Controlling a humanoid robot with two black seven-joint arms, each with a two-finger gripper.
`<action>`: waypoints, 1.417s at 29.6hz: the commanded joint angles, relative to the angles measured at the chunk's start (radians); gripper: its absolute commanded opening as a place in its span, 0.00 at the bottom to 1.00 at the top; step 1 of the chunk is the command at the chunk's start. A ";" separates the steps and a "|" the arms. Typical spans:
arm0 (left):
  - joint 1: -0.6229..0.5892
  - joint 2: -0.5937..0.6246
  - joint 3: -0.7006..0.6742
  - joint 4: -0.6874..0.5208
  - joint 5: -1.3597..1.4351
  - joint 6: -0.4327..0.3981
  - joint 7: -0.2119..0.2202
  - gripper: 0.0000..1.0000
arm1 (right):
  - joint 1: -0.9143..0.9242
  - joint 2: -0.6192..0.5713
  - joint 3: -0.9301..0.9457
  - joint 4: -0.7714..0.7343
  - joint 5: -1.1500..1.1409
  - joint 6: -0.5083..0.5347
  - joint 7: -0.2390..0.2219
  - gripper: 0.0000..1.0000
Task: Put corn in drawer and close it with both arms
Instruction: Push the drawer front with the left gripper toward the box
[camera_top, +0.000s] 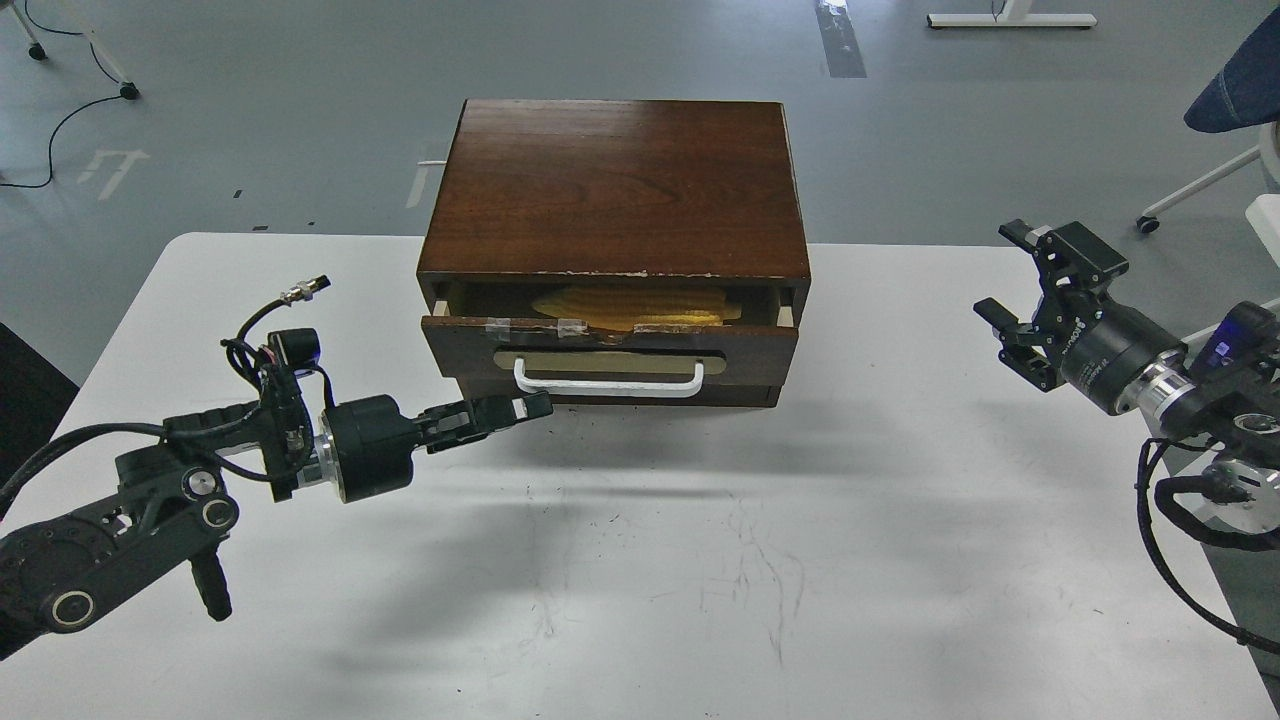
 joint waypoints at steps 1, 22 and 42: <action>-0.012 -0.006 0.002 0.024 -0.002 0.001 0.001 0.00 | -0.001 0.000 -0.001 0.000 0.000 0.000 0.000 0.99; -0.035 -0.044 0.001 0.097 -0.003 0.001 0.001 0.00 | -0.001 -0.002 0.002 0.000 0.000 0.000 0.000 0.99; -0.064 -0.063 0.007 0.140 -0.019 0.001 0.001 0.00 | -0.001 -0.002 0.002 0.000 0.000 0.000 0.000 0.99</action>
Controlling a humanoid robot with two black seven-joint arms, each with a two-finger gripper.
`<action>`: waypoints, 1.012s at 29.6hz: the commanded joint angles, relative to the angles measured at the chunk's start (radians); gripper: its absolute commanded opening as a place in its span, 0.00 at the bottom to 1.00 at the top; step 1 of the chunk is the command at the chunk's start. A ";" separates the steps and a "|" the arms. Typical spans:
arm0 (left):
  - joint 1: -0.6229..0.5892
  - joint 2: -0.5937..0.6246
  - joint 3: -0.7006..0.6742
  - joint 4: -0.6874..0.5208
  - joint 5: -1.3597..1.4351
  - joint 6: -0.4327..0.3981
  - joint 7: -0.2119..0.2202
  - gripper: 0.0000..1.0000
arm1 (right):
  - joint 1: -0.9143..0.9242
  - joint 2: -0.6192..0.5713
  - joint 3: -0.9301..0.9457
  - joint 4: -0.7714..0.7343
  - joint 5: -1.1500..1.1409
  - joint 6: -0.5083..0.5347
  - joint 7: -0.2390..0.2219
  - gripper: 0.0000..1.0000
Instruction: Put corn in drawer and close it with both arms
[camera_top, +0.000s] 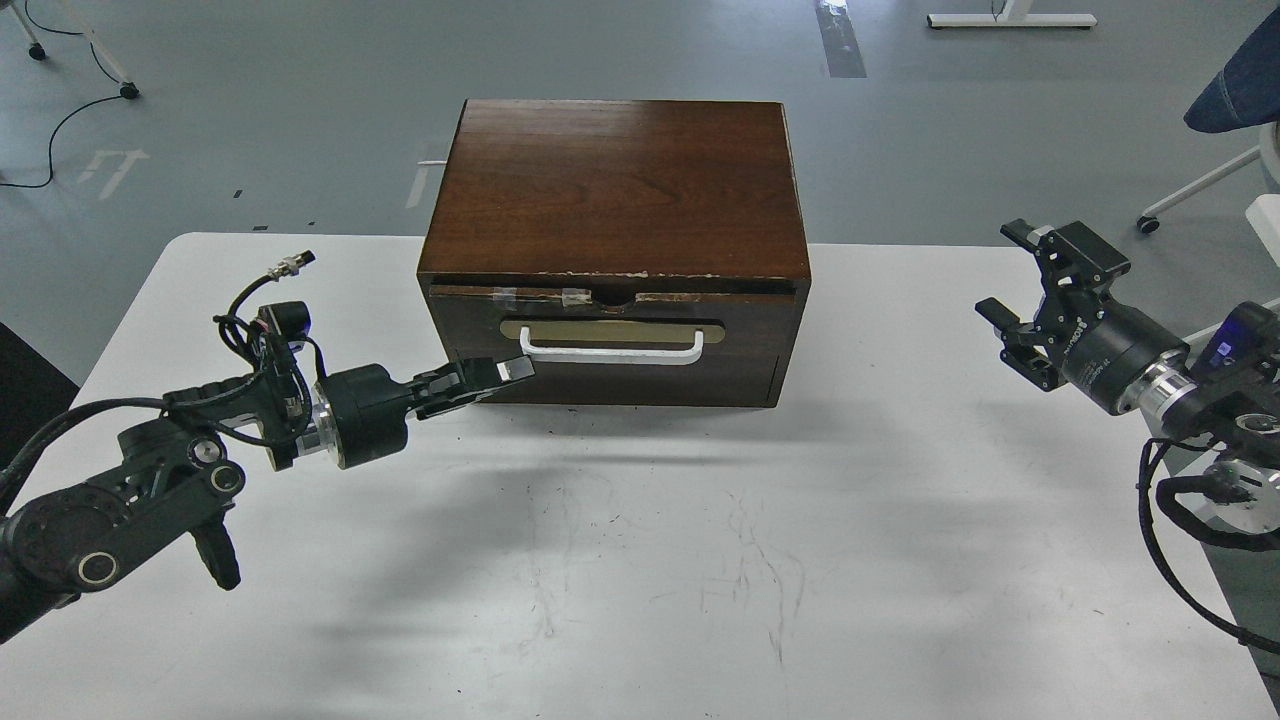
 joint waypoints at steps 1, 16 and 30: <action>-0.002 -0.008 0.000 0.009 0.000 0.000 0.000 0.00 | 0.000 0.000 0.000 0.000 0.000 0.000 0.000 0.99; -0.011 -0.008 -0.006 0.023 -0.002 0.000 0.000 0.00 | 0.000 0.000 0.000 0.000 0.000 0.000 0.000 0.99; 0.018 0.107 0.014 -0.106 -0.049 -0.116 0.000 0.40 | 0.000 -0.001 0.022 0.006 0.003 -0.002 0.000 0.99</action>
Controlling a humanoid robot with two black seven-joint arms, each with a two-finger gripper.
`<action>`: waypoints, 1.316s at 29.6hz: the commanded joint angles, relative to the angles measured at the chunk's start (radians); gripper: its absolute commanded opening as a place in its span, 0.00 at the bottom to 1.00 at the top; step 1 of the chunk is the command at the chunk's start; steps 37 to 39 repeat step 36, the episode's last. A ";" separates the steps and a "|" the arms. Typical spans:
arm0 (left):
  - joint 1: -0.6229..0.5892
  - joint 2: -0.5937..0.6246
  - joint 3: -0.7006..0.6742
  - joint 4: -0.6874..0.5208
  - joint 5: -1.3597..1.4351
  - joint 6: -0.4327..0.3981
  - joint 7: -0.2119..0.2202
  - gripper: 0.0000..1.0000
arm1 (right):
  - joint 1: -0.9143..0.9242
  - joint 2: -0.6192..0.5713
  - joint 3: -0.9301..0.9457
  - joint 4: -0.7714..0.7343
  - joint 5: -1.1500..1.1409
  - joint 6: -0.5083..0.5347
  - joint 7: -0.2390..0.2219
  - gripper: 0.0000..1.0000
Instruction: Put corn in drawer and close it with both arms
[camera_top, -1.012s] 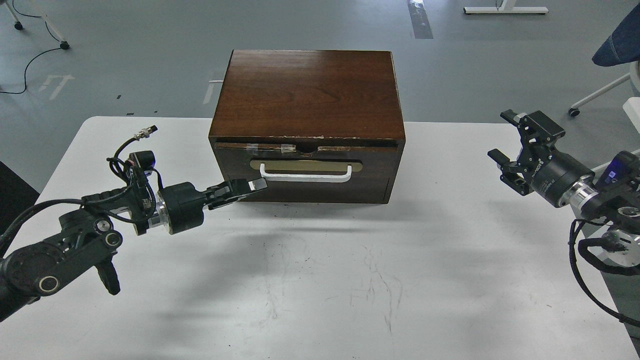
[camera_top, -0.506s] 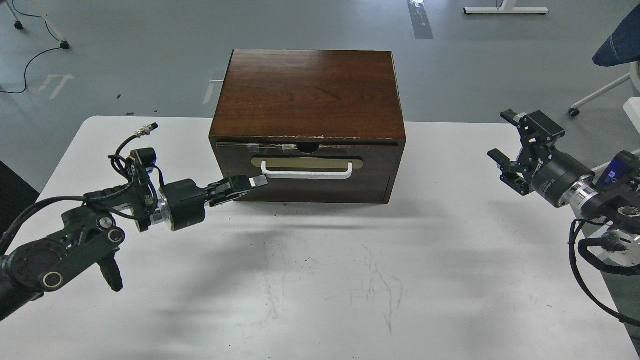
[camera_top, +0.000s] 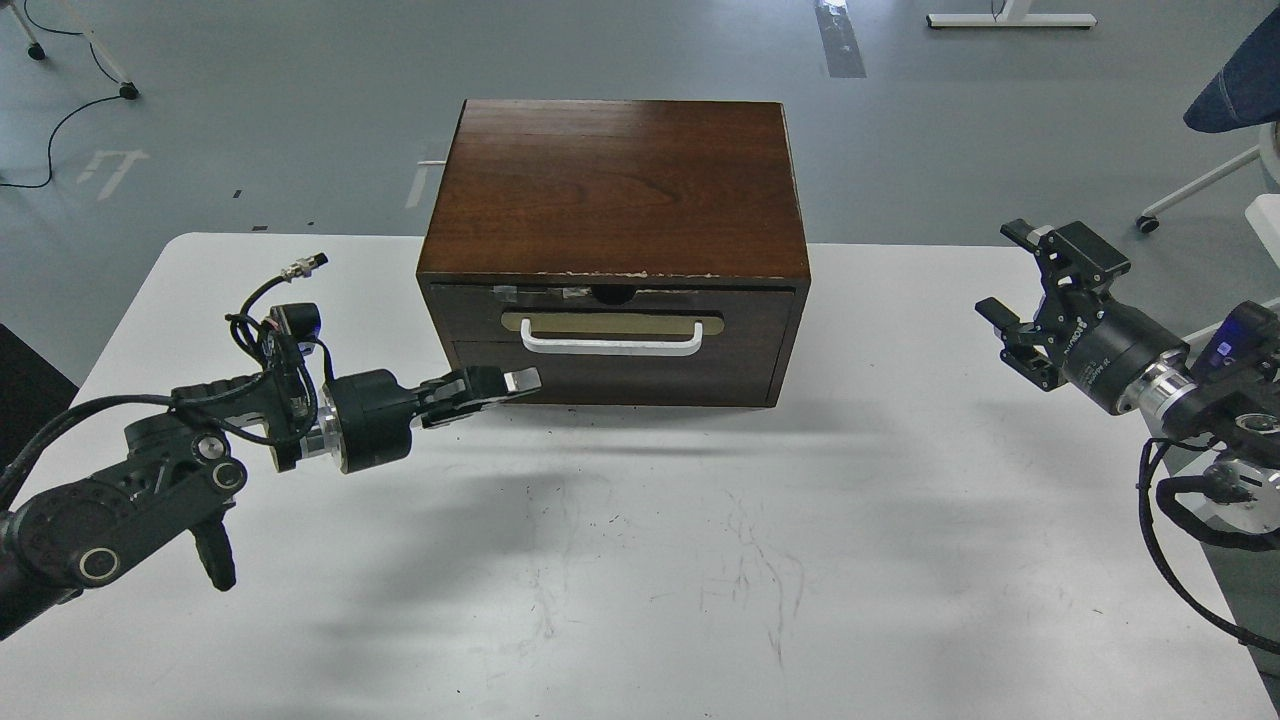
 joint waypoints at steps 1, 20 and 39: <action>0.006 0.071 -0.007 -0.072 -0.081 -0.005 0.000 0.63 | 0.000 -0.001 0.021 0.002 0.003 -0.001 0.000 0.99; 0.116 0.158 -0.057 0.030 -0.849 0.049 0.000 1.00 | -0.026 0.143 0.080 -0.005 0.006 -0.222 0.000 1.00; 0.194 0.128 -0.060 0.092 -0.955 0.002 0.000 1.00 | -0.066 0.224 0.080 -0.005 0.006 -0.240 0.000 1.00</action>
